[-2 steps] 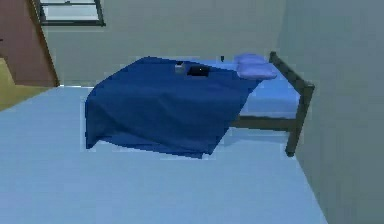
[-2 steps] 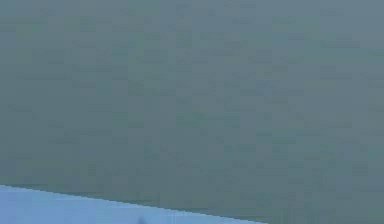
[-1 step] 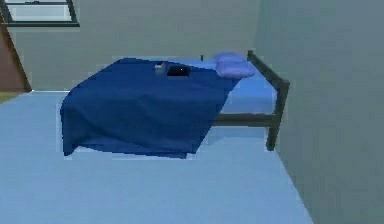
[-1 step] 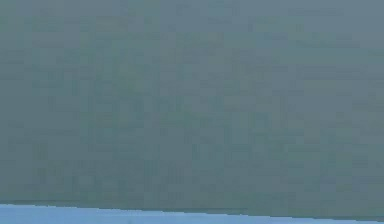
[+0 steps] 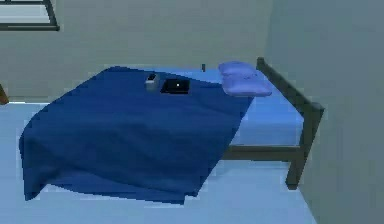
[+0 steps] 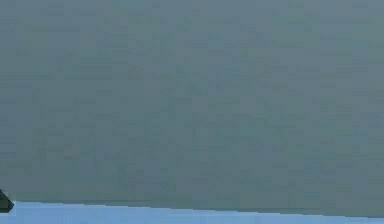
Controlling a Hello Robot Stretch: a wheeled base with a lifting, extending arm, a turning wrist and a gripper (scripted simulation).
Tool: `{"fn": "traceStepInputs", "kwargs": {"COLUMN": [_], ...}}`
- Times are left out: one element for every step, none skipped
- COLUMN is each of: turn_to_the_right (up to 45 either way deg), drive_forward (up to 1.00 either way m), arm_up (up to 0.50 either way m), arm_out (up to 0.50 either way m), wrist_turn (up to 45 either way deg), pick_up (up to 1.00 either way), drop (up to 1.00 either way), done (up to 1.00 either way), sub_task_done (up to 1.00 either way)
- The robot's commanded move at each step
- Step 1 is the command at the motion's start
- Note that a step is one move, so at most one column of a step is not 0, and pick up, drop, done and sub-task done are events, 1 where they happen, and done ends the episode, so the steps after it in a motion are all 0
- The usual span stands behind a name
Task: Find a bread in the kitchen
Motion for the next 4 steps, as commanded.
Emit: {"fn": "traceStepInputs", "kwargs": {"turn_to_the_right": [-45.0, -9.0, 0.0, -6.0], "drive_forward": [0.0, 0.0, 0.65, 0.0], "arm_up": [0.0, 0.0, 0.0, 0.0], "arm_out": [0.0, 0.0, 0.0, 0.0], "wrist_turn": [0.0, 0.0, 0.0, 0.0], "pick_up": [0.0, 0.0, 0.0, 0.0], "drop": [0.0, 0.0, 0.0, 0.0], "done": [0.0, 0.0, 0.0, 0.0], "sub_task_done": [0.0, 0.0, 0.0, 0.0]}}
